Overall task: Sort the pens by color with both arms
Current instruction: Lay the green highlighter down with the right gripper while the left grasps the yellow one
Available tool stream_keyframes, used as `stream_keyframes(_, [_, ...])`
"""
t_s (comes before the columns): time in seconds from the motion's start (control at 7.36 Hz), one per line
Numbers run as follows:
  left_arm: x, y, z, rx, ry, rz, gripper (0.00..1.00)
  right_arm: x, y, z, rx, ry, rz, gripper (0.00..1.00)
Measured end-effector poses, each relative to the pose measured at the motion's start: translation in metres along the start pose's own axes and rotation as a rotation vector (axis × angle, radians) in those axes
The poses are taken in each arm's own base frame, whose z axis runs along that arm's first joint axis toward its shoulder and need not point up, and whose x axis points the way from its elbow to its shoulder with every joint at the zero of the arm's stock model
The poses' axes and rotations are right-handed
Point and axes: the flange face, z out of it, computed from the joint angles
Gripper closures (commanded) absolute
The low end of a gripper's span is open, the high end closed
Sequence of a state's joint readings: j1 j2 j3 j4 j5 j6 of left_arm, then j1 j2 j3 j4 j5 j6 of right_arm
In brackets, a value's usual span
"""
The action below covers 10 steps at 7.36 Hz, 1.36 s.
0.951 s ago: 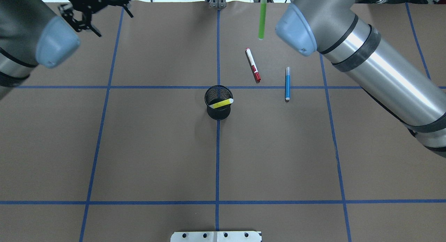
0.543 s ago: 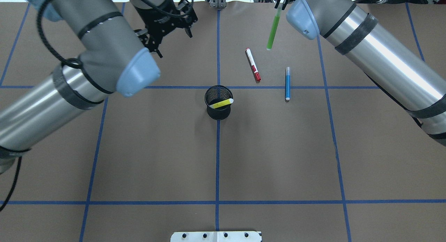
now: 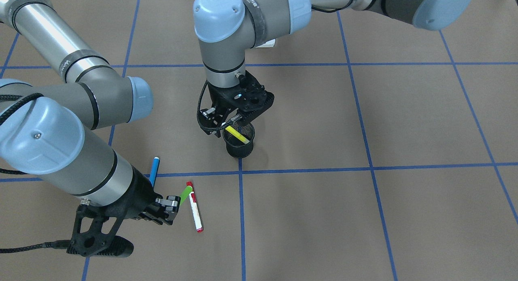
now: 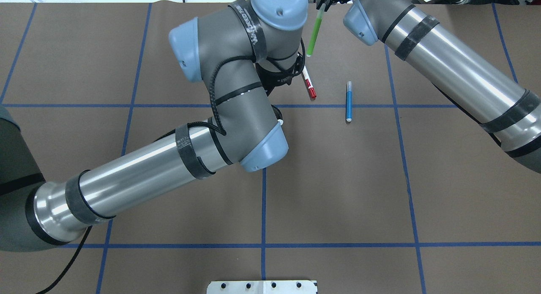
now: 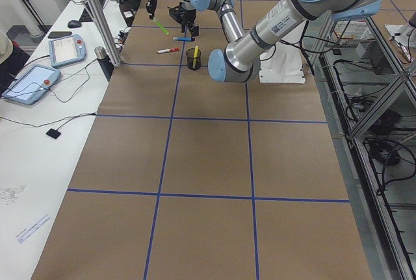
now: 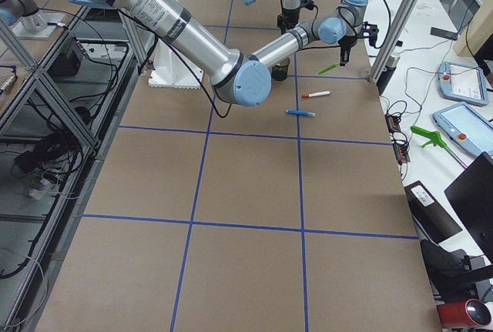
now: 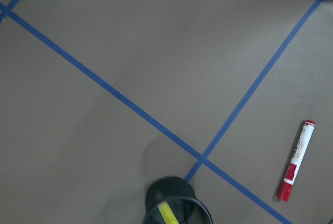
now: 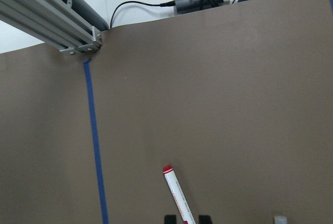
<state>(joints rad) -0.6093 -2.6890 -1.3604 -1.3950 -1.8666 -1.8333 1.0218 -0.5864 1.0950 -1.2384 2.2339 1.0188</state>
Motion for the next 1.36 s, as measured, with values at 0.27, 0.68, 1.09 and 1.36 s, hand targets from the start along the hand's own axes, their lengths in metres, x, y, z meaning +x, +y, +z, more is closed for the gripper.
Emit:
stream_keyframes(0.27, [-0.006, 0.036, 0.033, 0.020, -0.026, 0.006, 0.27, 0.012, 0.001, 0.014, 0.016, -0.023, -0.020, 0.89])
stream_keyframes(0.68, [-0.012, 0.058, 0.049, 0.034, -0.033, 0.007, 0.43, 0.004, 0.022, 0.055, 0.019, -0.004, -0.049, 0.84])
stream_keyframes(1.09, [-0.010, 0.054, 0.057, 0.068, -0.019, 0.009, 0.53, -0.023, 0.043, 0.082, 0.014, 0.016, -0.078, 0.82])
stream_keyframes(1.36, [-0.010, 0.052, 0.061, 0.078, -0.022, 0.010, 0.82, -0.039, 0.054, 0.090, -0.006, 0.029, -0.087, 0.78])
